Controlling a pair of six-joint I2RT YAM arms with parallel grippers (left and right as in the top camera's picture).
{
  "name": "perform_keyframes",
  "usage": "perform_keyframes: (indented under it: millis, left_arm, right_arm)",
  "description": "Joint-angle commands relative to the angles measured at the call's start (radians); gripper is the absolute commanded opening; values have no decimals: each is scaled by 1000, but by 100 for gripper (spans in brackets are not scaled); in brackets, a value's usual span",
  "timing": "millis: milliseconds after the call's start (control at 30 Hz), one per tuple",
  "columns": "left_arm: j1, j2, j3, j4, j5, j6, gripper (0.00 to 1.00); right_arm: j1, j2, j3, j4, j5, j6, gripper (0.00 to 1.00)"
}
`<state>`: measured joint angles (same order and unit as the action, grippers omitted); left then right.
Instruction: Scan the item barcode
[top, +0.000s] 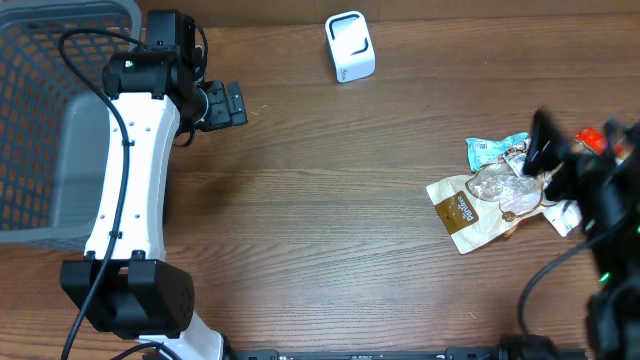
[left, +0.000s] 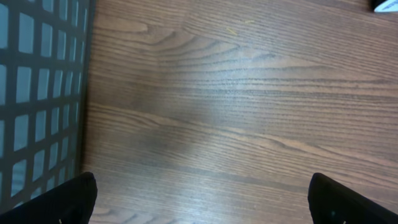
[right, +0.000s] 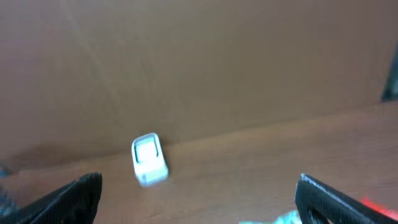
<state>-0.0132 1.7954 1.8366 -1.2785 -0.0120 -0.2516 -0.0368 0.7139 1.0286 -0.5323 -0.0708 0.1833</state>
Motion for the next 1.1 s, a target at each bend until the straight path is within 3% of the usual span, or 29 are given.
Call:
perform_keyframes:
  millis: [0,200,333,400,500,800,1067]
  left_arm:
    - [0,3,-3,1,2,20,99]
    - [0,3,-3,1,2,20,100]
    - [0,3,-3,1,2,20,100]
    - [0,3,-3,1,2,20,100]
    - [0,3,-3,1,2,20,100]
    - [0,3,-3,1,2,20,100]
    - [0,3,-3,1,2,20,100]
  right_arm:
    - [38,-178,-322,232,18,-2,100]
    - [66,-452,-803,626,18,26,100]
    - [66,-570,-970,723,18,44,100]
    - [66,-623,-1024,719,18,61,100]
    - [69,-706,-1020,568,18,72,100]
    - [69,-711,-1020,447,18,72,100]
    - [69,-707,-1020,452,21,72,100]
